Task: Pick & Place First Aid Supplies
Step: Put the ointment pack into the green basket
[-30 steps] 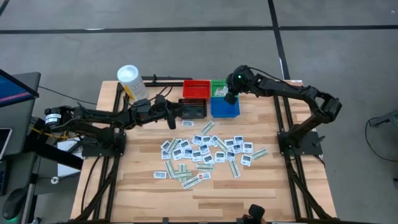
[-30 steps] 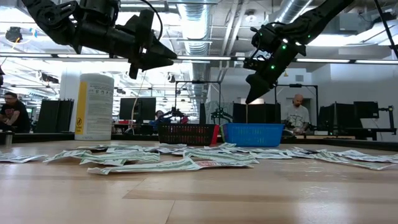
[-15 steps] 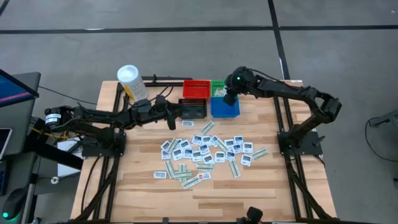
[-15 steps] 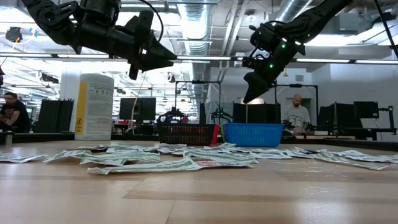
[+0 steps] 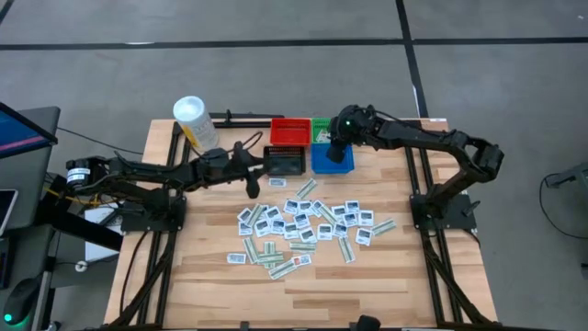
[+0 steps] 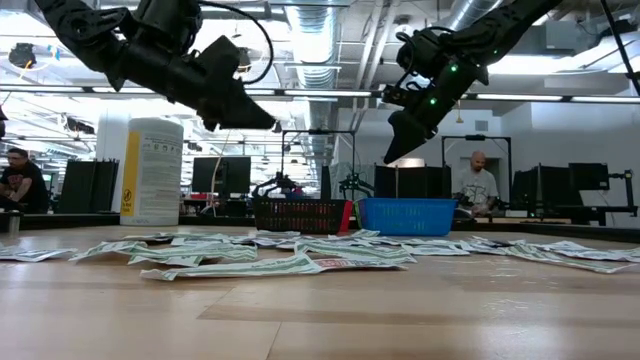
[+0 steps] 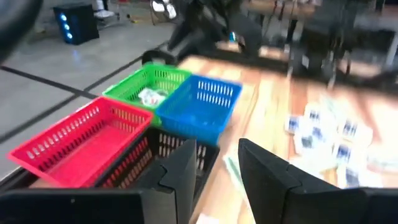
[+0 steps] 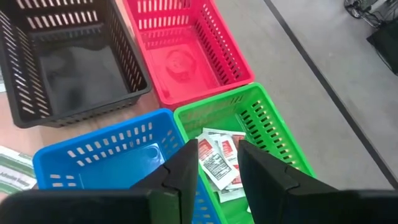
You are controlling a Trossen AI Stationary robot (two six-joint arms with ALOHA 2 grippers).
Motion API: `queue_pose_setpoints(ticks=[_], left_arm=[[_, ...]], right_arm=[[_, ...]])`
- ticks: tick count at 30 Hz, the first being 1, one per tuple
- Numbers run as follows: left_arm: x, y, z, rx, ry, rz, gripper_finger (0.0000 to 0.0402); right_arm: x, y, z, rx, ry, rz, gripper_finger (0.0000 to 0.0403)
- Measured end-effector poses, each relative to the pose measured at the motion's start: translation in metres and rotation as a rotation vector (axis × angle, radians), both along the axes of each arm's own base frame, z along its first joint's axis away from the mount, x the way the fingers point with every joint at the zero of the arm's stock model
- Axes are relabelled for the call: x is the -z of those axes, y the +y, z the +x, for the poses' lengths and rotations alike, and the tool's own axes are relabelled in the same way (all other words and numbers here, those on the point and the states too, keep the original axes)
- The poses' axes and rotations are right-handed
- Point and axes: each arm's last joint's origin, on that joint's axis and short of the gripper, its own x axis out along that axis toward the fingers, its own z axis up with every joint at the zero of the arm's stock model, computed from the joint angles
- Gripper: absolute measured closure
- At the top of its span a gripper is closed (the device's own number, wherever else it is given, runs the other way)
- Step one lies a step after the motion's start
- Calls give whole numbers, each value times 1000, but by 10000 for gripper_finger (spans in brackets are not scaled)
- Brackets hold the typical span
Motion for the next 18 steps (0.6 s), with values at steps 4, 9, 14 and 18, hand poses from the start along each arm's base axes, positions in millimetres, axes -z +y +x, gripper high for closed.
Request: queue_pose_setpoints(ticks=[4,9,14,18], left_arm=[[12,-5,0,19,127,58,280],[24,-13,5,-5,193,81,280],[34,-22,9,-91,248,134,280],[41,-33,11,-121,281,173,280]], right_arm=[[0,2,1,-7,4,3,296],[2,3,-1,-10,31,13,296],[4,3,-2,-32,69,9,296],[5,4,-3,-62,95,-10,295]])
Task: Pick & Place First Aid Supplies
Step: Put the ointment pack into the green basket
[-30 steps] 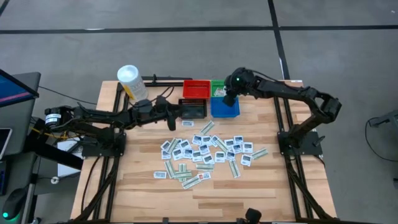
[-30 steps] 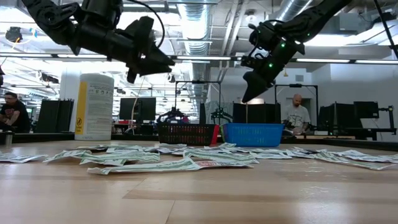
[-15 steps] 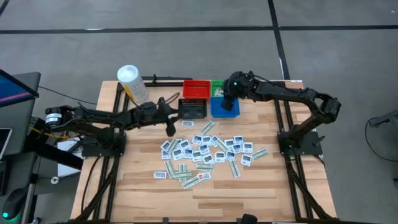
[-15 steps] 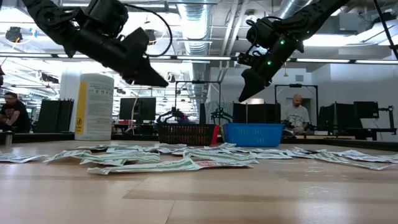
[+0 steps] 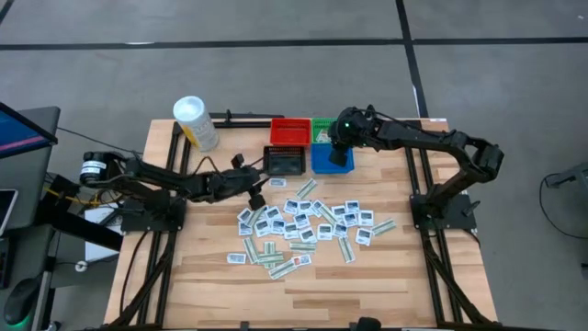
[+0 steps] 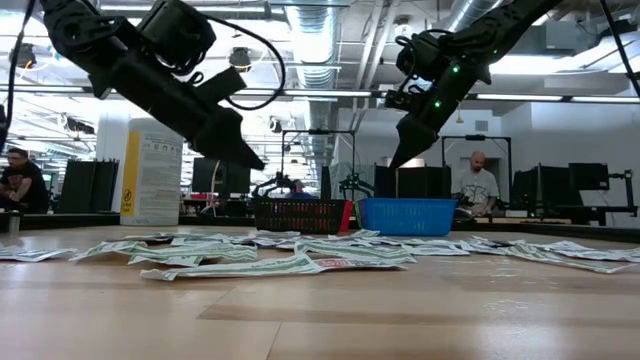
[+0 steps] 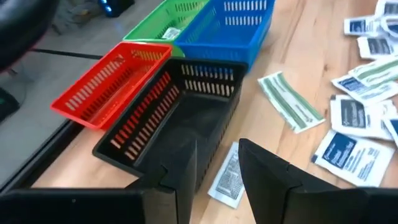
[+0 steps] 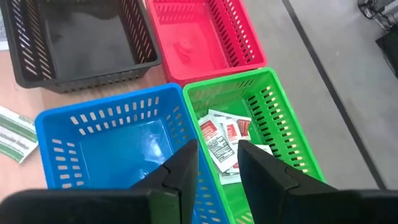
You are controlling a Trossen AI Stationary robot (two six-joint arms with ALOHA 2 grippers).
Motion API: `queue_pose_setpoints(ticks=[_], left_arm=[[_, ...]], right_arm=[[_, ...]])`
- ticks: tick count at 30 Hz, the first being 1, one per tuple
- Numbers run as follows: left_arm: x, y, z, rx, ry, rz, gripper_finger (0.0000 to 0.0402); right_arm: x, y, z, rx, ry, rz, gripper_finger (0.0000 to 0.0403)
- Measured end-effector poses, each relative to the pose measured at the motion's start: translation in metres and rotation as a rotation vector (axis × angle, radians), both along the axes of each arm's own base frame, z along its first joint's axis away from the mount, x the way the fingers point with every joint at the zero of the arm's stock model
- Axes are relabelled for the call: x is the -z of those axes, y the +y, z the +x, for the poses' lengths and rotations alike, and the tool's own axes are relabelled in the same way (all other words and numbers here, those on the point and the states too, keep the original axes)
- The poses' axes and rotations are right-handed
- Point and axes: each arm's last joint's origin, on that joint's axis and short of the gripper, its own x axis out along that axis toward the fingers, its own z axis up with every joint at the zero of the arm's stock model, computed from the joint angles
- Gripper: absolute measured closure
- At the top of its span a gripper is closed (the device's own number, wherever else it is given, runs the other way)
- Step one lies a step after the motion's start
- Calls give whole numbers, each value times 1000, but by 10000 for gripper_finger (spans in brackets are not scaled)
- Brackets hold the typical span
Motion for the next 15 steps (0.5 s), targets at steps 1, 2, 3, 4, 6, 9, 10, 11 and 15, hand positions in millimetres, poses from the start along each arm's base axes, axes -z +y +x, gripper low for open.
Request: queue_pose_setpoints(ticks=[1,2,3,4,6,9,10,11,15], left_arm=[[2,-2,1,7,8,0,280],[4,-4,1,12,13,-6,280],[6,-7,2,12,13,-21,280],[9,-8,3,4,8,-45,280],[13,-11,4,-27,-15,-109,280],[21,-12,6,-95,-51,-208,280],[24,-12,6,-120,-61,-237,280],[28,-12,7,-143,-75,-267,280],[39,-12,14,-243,-193,-426,280]], right_arm=[[0,0,0,-5,3,-3,296],[0,0,0,-8,6,-6,296],[0,0,0,-16,10,-11,296],[0,0,0,-24,15,-17,296],[0,0,0,-40,24,-28,295],[-1,0,1,-55,27,-44,295],[-1,-1,1,-56,23,-48,295],[-1,-1,1,-57,18,-53,295],[-2,-1,2,-75,25,-69,295]])
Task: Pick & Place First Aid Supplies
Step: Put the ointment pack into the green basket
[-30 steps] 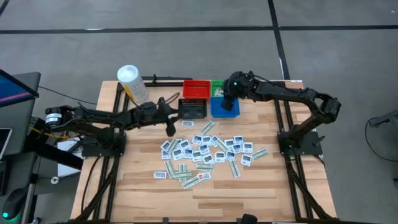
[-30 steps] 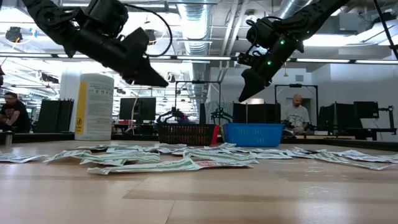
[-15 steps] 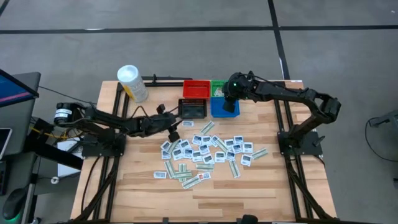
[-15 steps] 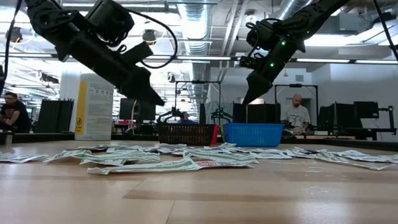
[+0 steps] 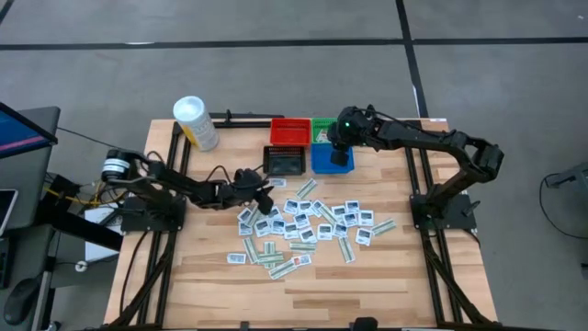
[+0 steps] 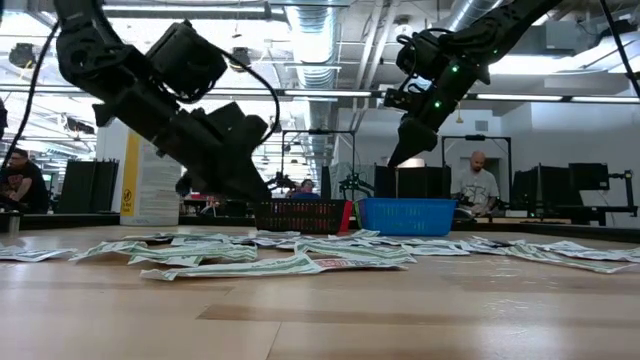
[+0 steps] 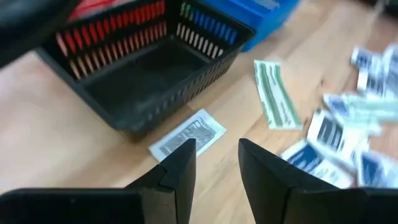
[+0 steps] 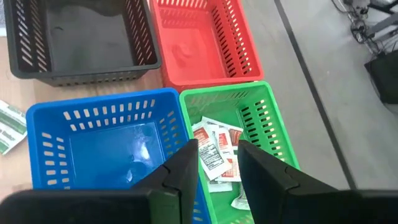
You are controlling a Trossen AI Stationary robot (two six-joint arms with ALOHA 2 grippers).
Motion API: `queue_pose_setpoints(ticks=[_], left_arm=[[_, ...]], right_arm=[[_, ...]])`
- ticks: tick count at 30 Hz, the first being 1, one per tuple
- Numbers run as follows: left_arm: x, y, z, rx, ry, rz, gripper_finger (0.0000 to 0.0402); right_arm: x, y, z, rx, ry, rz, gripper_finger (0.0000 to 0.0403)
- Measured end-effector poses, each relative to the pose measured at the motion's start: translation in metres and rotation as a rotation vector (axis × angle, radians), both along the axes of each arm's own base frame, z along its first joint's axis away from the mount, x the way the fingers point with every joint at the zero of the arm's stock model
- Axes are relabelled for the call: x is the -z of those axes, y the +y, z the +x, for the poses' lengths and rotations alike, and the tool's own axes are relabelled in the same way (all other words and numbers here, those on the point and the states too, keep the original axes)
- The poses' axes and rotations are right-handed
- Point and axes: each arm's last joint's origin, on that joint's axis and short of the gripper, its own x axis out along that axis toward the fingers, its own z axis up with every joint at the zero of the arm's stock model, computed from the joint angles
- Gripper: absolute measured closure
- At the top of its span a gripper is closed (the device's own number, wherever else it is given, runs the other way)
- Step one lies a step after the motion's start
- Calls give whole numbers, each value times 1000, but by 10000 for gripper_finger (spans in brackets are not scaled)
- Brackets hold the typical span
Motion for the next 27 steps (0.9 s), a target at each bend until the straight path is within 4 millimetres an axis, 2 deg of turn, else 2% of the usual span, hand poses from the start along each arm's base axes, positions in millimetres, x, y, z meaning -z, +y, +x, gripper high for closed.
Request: queue_pose_setpoints(ticks=[4,9,17,27], left_arm=[[11,-2,6,-59,-73,-87,280],[24,-8,7,-107,-81,-103,280],[23,-10,16,-191,-107,-29,280],[41,-10,24,-216,-67,-39,280]], right_arm=[[0,0,0,-22,15,-17,295],[0,0,0,-25,17,-18,295],[0,0,0,-43,28,-33,295],[-1,-1,1,-52,15,-52,295]])
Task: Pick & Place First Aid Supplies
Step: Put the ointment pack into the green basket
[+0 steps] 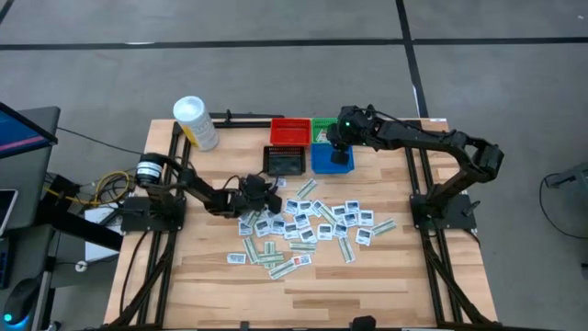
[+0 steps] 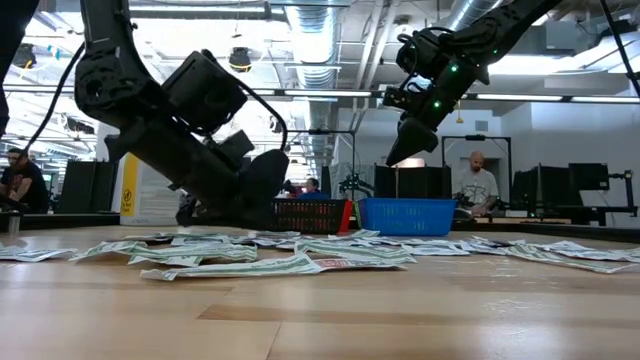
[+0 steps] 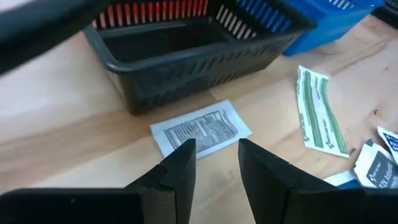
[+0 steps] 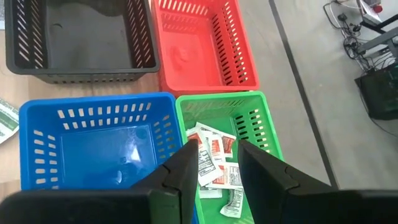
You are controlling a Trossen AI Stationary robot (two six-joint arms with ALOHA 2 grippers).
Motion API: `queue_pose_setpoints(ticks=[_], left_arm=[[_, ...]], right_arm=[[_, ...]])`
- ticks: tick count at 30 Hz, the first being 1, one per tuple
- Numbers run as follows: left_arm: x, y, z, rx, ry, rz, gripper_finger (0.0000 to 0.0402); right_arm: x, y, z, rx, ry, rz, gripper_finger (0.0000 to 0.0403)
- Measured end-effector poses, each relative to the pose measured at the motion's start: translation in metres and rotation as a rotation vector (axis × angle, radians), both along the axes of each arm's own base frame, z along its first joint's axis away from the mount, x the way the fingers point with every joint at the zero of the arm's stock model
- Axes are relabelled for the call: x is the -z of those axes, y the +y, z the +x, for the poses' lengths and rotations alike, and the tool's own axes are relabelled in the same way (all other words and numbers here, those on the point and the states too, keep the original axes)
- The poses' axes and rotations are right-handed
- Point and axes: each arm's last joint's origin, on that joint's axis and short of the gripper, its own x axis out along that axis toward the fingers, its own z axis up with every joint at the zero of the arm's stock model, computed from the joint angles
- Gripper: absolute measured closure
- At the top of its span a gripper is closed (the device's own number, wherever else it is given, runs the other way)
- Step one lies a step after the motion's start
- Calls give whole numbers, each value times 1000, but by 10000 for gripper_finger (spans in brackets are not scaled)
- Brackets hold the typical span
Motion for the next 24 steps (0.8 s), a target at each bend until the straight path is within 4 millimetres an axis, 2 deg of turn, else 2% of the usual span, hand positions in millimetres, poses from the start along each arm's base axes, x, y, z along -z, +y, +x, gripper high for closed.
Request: queue_pose_setpoints(ticks=[16,24], left_arm=[[2,1,1,-29,10,27,280],[2,11,1,-66,11,28,280]], right_arm=[[0,0,0,-9,5,-8,295],[0,0,0,-9,5,-8,295]])
